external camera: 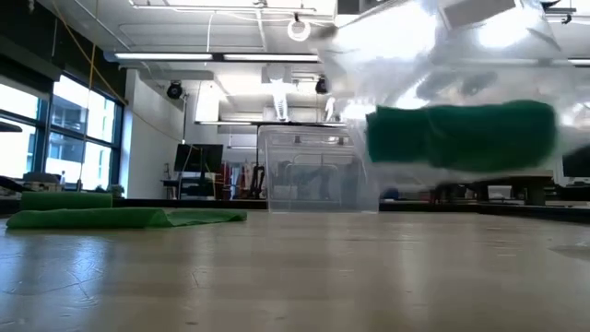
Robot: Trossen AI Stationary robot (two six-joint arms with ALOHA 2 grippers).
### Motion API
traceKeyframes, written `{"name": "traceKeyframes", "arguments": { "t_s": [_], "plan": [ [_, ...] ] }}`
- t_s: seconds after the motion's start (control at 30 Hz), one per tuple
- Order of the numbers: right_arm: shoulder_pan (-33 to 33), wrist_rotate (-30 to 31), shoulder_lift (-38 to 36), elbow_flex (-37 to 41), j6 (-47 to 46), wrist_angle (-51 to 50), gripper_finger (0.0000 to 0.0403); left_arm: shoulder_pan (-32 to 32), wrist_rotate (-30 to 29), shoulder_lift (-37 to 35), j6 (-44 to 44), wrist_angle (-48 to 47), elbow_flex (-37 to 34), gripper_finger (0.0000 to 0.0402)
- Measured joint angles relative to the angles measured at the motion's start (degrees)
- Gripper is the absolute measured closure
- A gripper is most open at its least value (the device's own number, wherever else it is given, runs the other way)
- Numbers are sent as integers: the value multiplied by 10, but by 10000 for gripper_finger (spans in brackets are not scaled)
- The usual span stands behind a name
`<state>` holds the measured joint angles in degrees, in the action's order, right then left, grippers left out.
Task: Roll bandage
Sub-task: Close the transparent zip bag, then open the transparent zip bag
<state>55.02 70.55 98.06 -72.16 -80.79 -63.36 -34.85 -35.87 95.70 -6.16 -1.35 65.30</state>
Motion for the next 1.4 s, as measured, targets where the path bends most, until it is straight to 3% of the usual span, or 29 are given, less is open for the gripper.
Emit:
{"name": "traceKeyframes", "arguments": {
  "t_s": [0.1, 0.17, 0.27, 0.37, 0.57, 0.7, 0.8, 0.93, 1.07, 1.17, 1.4],
  "plan": [
    [3, -30, -3, 0, -224, -199, 403, 2, -11, 1, 17, 0, 0, 229],
    [-1, -105, -4, 4, -316, -275, 403, 4, -14, 3, 31, -1, 0, 229],
    [-12, -185, -35, 40, -198, -235, 403, 7, -15, 11, 50, -4, 0, 229],
    [-21, -233, -34, 46, -210, -256, 403, 9, -19, 16, 57, -6, 0, 229],
    [-18, -252, -12, 45, -210, -234, 403, 11, -19, 22, 57, -8, 0, 229],
    [-15, -329, 1, 45, -212, -204, 396, 8, -19, 23, 60, -16, 0, 229],
    [-13, -437, 7, 45, -257, -217, 368, 6, -19, 23, 75, -34, 0, 229],
    [3, -494, 3, 45, -340, -269, 303, 3, -22, 23, 119, -93, 0, 229],
    [24, -462, -17, 45, -369, -253, 235, 5, -26, 23, 207, -182, 0, 229],
    [38, -393, -26, 44, -371, -208, 198, 7, -24, 23, 273, -244, 0, 229],
    [59, -219, -26, 45, -194, 26, 182, 7, -23, 23, 309, -266, 0, 229]
  ]
}}
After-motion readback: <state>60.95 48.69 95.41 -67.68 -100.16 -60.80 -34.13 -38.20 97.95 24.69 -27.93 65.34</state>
